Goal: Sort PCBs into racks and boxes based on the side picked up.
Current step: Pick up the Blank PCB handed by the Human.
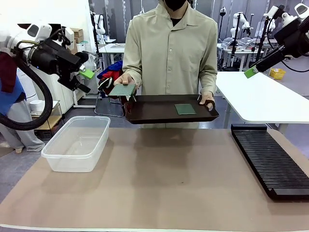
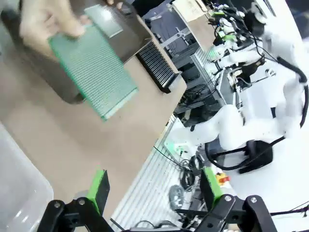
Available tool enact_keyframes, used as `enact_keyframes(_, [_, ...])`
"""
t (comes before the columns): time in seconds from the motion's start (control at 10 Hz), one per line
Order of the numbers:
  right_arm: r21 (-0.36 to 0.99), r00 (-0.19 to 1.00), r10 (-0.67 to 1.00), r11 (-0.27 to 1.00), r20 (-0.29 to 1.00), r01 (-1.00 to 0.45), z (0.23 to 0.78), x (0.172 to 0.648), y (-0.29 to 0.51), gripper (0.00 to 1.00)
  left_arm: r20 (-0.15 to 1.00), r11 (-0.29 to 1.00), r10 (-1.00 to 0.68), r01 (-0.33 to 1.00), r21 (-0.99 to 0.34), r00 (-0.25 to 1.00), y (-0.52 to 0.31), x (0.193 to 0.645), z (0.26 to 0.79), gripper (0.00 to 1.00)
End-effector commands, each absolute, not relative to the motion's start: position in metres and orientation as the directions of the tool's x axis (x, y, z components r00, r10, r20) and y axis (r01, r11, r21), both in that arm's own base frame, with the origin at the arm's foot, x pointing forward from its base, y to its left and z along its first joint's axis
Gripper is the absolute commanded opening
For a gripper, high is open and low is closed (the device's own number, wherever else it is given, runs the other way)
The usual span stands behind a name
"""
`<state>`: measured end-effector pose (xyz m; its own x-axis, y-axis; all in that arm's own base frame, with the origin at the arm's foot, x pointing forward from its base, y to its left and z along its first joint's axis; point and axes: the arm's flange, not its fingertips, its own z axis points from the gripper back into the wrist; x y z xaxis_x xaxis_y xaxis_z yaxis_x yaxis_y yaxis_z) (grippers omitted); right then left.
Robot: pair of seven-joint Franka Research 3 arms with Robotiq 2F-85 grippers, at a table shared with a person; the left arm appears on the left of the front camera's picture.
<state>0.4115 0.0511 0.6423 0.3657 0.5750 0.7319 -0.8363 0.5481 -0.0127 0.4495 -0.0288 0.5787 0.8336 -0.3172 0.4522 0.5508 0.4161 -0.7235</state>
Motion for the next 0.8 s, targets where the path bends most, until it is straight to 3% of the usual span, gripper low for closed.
enact_keyframes(0.0, [-0.012,0.362,0.571,0.547,0.737,-0.837,0.641,0.412,0.052,1.0,0.512,0.406,-0.334,0.611,-0.68,0.791,-0.035,0.437,0.591,1.0])
enact_keyframes(0.2, [-0.012,0.362,0.571,0.547,0.737,-0.837,0.641,0.412,0.052,1.0,0.512,0.406,-0.334,0.611,-0.68,0.791,-0.035,0.437,0.591,1.0])
enact_keyframes(0.3, [-0.012,0.362,0.571,0.547,0.737,-0.837,0.641,0.412,0.052,1.0,0.458,0.428,-0.328,0.562,-0.707,0.826,-0.032,0.451,0.581,1.0])
enact_keyframes(0.4, [-0.012,0.362,0.571,0.547,0.737,-0.837,0.641,0.412,0.052,1.0,0.468,0.409,-0.179,0.498,-0.764,0.865,-0.035,0.469,0.577,1.0])
enact_keyframes(0.7, [-0.012,0.362,0.571,0.547,0.737,-0.837,0.641,0.412,0.052,1.0,0.314,0.301,0.173,0.253,-0.919,0.934,-0.025,0.512,0.556,1.0])
